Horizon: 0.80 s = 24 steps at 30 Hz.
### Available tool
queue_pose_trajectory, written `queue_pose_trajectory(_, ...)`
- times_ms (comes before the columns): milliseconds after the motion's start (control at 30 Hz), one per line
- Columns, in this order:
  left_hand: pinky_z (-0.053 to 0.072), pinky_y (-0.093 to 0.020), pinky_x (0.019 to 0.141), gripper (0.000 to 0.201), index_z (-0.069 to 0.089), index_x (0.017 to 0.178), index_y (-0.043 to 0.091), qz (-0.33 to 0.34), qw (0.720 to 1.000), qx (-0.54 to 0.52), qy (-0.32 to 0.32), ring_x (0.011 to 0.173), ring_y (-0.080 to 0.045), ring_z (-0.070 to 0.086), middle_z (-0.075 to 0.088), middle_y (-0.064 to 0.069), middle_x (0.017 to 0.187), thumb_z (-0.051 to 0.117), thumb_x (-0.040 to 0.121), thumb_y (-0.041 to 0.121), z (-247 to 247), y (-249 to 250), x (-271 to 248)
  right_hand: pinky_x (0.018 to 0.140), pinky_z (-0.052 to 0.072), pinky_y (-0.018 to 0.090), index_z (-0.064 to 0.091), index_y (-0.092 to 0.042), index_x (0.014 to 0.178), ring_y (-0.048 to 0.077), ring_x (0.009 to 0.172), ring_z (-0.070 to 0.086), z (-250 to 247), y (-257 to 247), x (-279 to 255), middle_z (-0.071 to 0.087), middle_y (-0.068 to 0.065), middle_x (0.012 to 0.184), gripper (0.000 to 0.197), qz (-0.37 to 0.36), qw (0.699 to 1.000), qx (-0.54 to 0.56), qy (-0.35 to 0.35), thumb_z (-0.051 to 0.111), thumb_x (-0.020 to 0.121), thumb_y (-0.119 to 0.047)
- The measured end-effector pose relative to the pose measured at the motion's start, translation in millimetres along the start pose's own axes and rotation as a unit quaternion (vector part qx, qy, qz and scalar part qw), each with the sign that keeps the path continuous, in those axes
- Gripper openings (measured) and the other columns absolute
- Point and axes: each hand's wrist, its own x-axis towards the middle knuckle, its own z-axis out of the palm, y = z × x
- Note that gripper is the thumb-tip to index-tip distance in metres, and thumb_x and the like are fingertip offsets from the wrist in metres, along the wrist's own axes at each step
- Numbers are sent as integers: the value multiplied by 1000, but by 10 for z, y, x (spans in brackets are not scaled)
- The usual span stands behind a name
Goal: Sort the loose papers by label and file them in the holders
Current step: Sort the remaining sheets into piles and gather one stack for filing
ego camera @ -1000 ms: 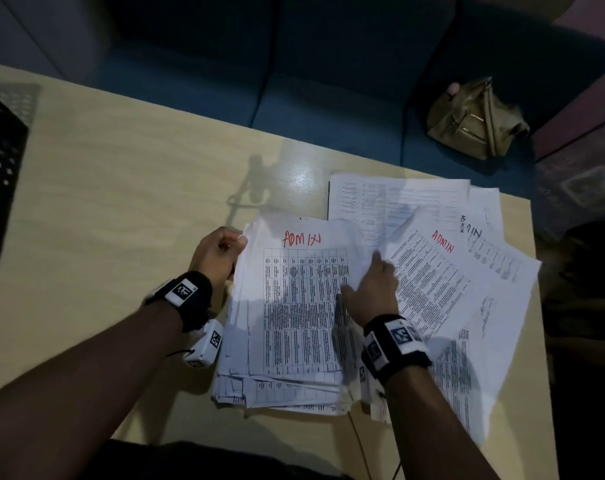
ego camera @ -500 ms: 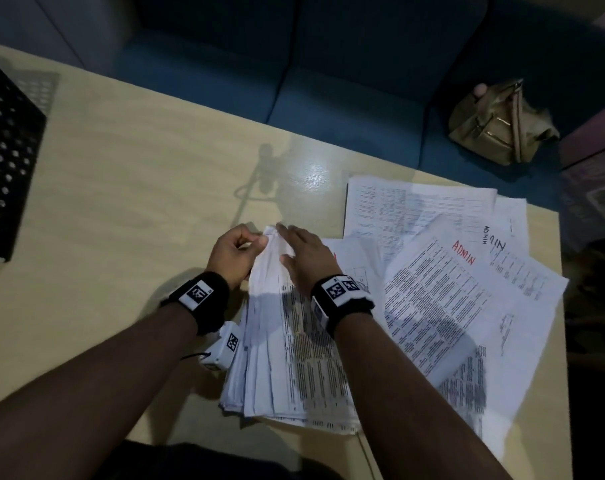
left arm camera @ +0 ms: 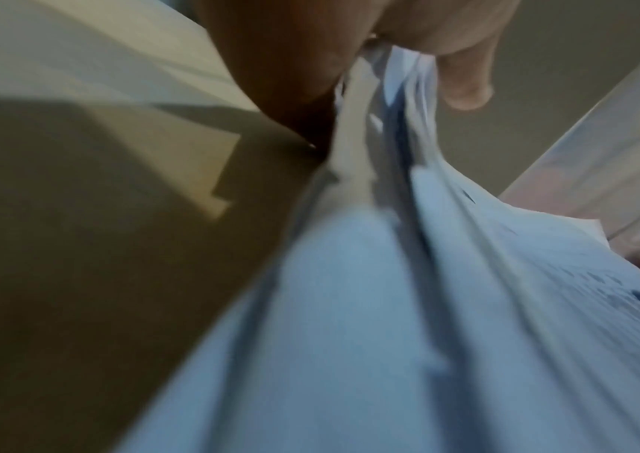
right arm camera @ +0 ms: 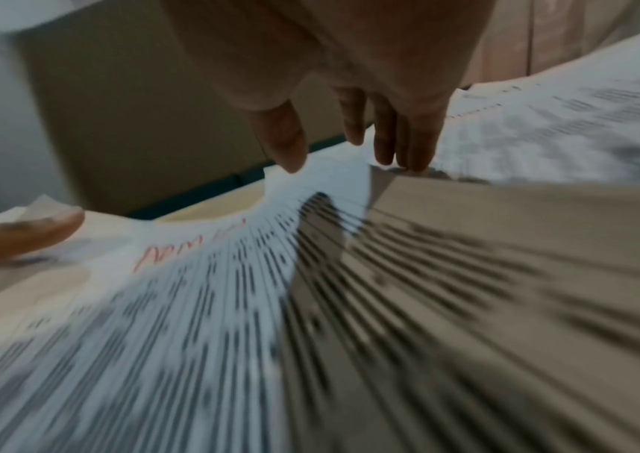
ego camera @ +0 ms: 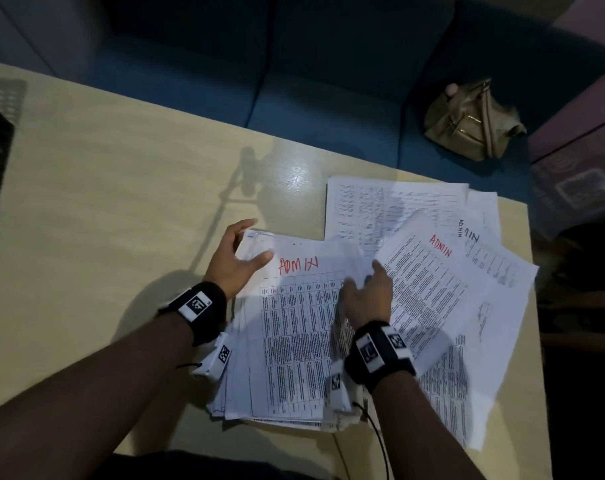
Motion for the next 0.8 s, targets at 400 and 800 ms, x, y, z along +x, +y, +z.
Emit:
queue_pose_trajectory(400,48,-41,97,65,63,120,26,-122,992,-9,10,107,-18,64,68,6,117,84,63,50,-53,-12,-48,105,40,46,43,-19,132,21,124,45,-440,214,-135,38,-4,141,50,51,987,31,150,63,88,-32)
queue_pose_trajectory(800,43,-34,90,44,58,129,19,-80,996,33,-4,104,-23,60,63,2,113,69,87,12,-61,114,-213,76,44,33,60,4,114,37,96,60,-1430,638,164,63,25,111,33,161,963,6,218,60,91,-21)
